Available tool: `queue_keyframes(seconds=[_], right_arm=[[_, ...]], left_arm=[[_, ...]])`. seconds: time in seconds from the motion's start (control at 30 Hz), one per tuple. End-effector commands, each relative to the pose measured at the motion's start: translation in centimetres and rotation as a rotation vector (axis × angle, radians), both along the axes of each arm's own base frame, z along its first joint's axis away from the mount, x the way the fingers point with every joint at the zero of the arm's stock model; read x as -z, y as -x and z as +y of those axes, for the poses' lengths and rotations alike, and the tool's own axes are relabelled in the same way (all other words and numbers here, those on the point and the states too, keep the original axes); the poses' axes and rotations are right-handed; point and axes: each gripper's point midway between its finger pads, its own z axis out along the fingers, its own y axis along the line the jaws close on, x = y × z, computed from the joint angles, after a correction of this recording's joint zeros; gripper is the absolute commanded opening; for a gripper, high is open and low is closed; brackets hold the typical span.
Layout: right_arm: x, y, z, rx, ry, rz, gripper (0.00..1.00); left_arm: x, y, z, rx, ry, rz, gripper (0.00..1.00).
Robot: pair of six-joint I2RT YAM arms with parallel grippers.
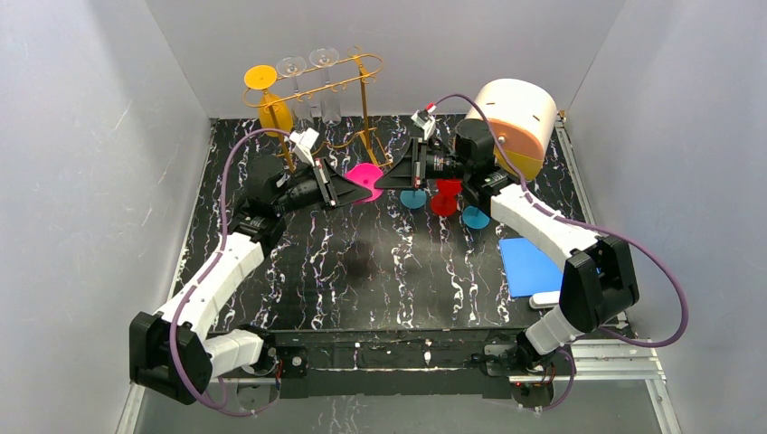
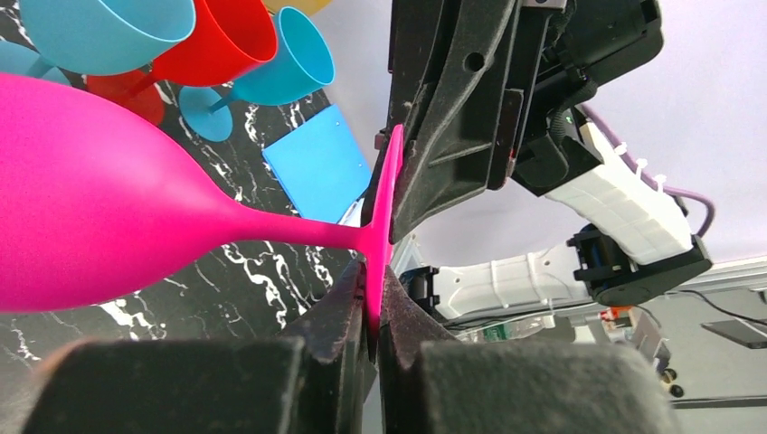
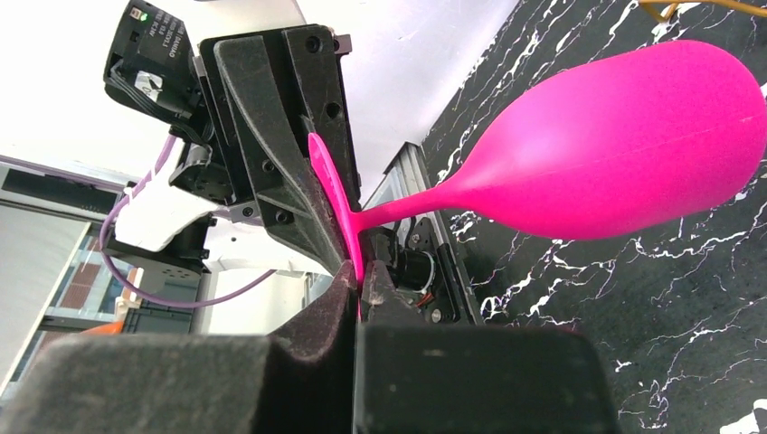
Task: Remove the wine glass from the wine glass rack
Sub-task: Place the wine glass at the center of the board.
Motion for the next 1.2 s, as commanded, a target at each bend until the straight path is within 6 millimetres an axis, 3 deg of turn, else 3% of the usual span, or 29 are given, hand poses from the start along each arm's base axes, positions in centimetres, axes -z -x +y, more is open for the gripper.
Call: queue_keyframes(seconds=[0.0, 0.07, 0.17, 0.27, 0.53, 0.6, 0.73, 0.9, 0.97, 1.17], right_arm=[[-2.6, 0.9, -0.5, -0.016, -0.054, -0.082, 0.14], [-2.7, 0.9, -0.6, -0.008, -0.049, -0.093, 0.29], [-3.2, 1.3, -1.0, -0.027, -0.067, -0.124, 0.48], [-4.2, 1.9, -1.7, -0.027, -0.111, -0.165, 0.56], [-5.6, 0.1, -4.3, 0.118, -0.141, -0.209, 0.62], [-5.4, -0.6, -4.9, 0.166, -0.128, -0.206, 0.63], [-5.1, -1.6, -5.8, 0.234, -0.1, -0.203, 0.63], [-6.2, -0.9, -6.6, 0.22, -0.154, -0.233, 0.65], [-5.8, -1.6, -6.8, 0.218, -0.145, -0.17, 0.65], [-7.0, -0.6, -5.7, 0.023, -0.23, -0.057, 0.64]], left_arm=[[-0.5, 0.9, 0.3, 0.046, -0.085, -0.086, 0.0], [-0.2, 1.4, 0.5, 0.075, -0.132, -0.109, 0.0], [-1.3, 2.4, 0.4, 0.133, -0.128, -0.2, 0.0], [-2.6, 3.2, 0.6, 0.143, -0.123, -0.308, 0.0], [-2.1, 5.1, 1.4, 0.189, -0.169, -0.485, 0.0], [-1.3, 5.1, 1.6, 0.184, -0.198, -0.512, 0.0], [0.8, 7.7, 2.0, 0.318, -0.237, -0.694, 0.0], [1.8, 9.6, 2.6, 0.377, -0.258, -0.839, 0.0], [4.1, 10.9, 3.8, 0.468, -0.374, -0.887, 0.0], [4.2, 13.5, 3.9, 0.575, -0.303, -0.863, 0.0]])
